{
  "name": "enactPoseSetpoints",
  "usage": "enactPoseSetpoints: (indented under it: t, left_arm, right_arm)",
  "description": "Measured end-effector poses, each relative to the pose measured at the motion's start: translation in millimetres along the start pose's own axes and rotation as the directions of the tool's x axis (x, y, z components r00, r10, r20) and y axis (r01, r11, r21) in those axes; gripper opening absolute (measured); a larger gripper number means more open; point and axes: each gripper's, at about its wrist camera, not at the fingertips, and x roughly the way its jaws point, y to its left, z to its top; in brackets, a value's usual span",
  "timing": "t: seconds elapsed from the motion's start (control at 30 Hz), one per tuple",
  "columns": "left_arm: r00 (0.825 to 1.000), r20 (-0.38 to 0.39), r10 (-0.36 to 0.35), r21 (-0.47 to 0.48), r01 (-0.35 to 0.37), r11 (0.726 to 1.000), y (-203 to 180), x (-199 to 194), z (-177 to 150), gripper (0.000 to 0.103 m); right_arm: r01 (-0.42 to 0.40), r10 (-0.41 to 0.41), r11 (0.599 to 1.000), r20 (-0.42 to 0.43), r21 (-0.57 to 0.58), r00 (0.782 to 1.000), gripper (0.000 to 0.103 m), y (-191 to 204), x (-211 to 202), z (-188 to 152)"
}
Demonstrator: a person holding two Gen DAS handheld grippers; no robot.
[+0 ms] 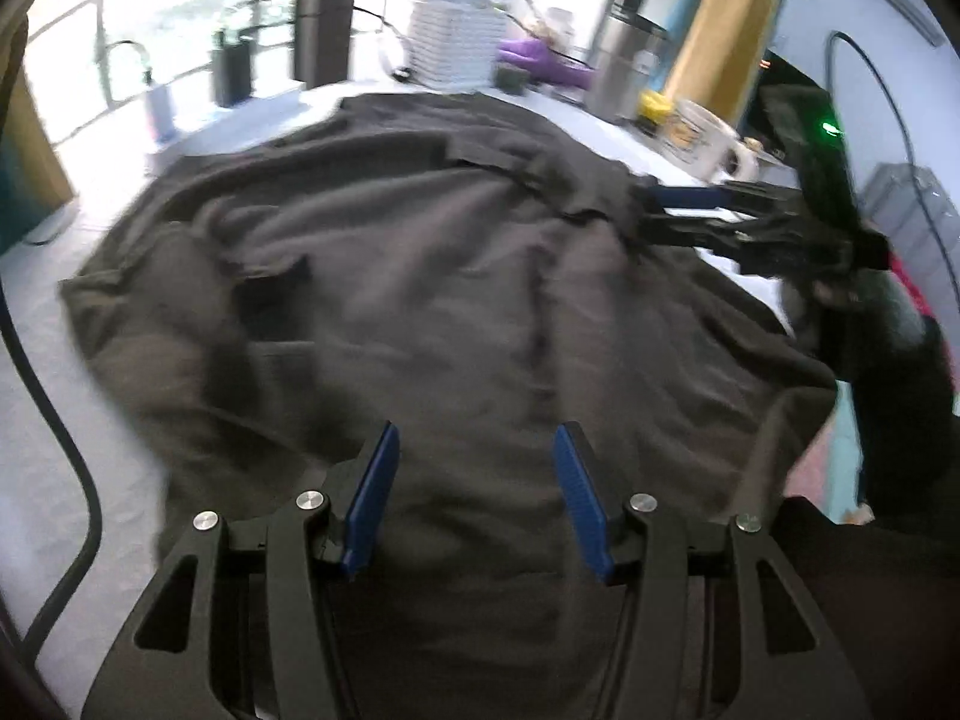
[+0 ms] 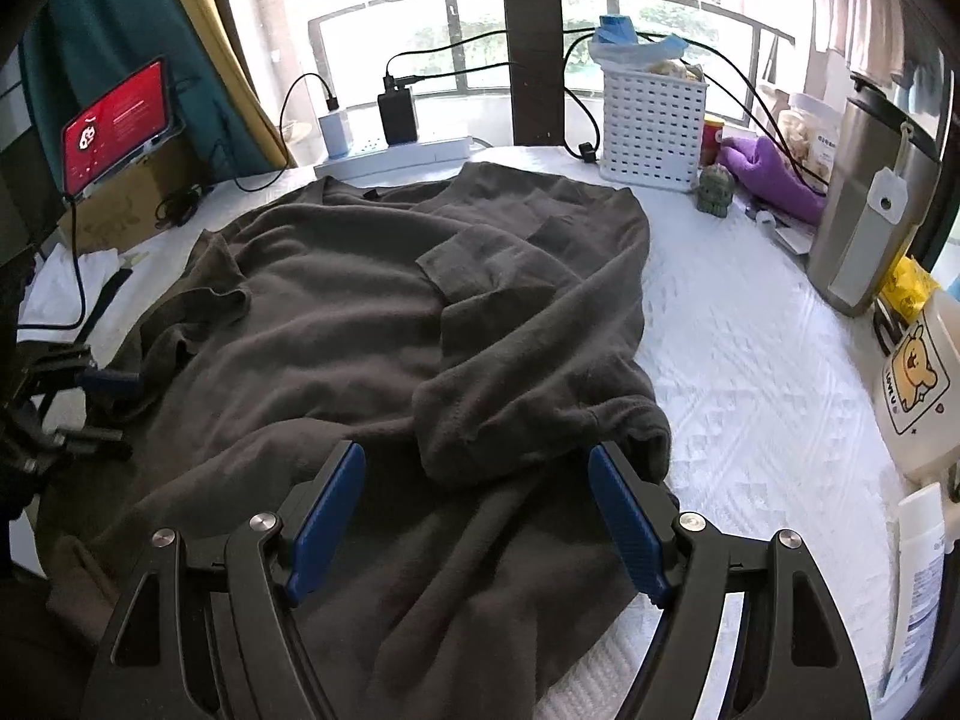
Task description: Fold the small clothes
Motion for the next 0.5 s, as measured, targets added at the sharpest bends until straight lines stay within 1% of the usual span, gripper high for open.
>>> enactPoseSetpoints:
  t: [0.07, 0.1, 0.17, 0.23, 0.3, 0.33, 0.37, 0.43, 0.5]
  left_arm:
    - [1.0, -0.02, 0.01, 0.011, -0.01, 1.0, -2, 3, 1, 0.054]
    - [1.0, -0.017, 0.015, 0.01, -0.015, 1.0, 0, -1, 2, 0.054]
    - [1.0, 0.013, 0.028, -0.013, -0.028, 1.0, 10, -14, 5, 0.054]
    - [0.996, 0.058, 0.063, -0.057, -0.06, 0.997, 26, -33, 10, 0.054]
    - [0.987, 0.093, 0.131, -0.117, -0.12, 0.986, 48, -49, 13, 0.054]
    - [0.983, 0.099, 0.157, -0.144, -0.142, 0.979, 58, -52, 15, 0.054]
    - [0.979, 0.088, 0.182, -0.17, -0.165, 0.972, 68, -52, 17, 0.054]
    - [0.98, 0.079, 0.183, -0.178, -0.167, 0.97, 74, -48, 19, 0.054]
    - [0.985, 0.075, 0.153, -0.177, -0.138, 0.974, 75, -41, 21, 0.054]
  right_arm:
    - [0.002, -0.002, 1.0, -0.003, 0.0, 1.0, 0.079, -1, 2, -1]
    - [0.004, -0.004, 1.0, -0.004, 0.001, 1.0, 0.079, -1, 2, -2]
    - [0.001, -0.001, 1.0, -0.001, 0.007, 1.0, 0.079, -4, 1, -3]
    - [0.003, -0.003, 1.0, 0.002, 0.014, 1.0, 0.079, -7, 1, -3]
    - [0.003, -0.004, 1.0, 0.001, 0.022, 1.0, 0.079, -10, 3, -4]
    - [0.004, -0.004, 1.0, 0.0, 0.024, 1.0, 0.079, -11, 4, -3]
    - [0.003, -0.003, 1.0, -0.001, 0.027, 1.0, 0.079, -11, 5, -3]
    - [0.002, -0.002, 1.0, -0.001, 0.027, 1.0, 0.079, -11, 7, -2]
    - [-0.004, 0.004, 1.0, 0.003, 0.025, 1.0, 0.079, -10, 7, -1]
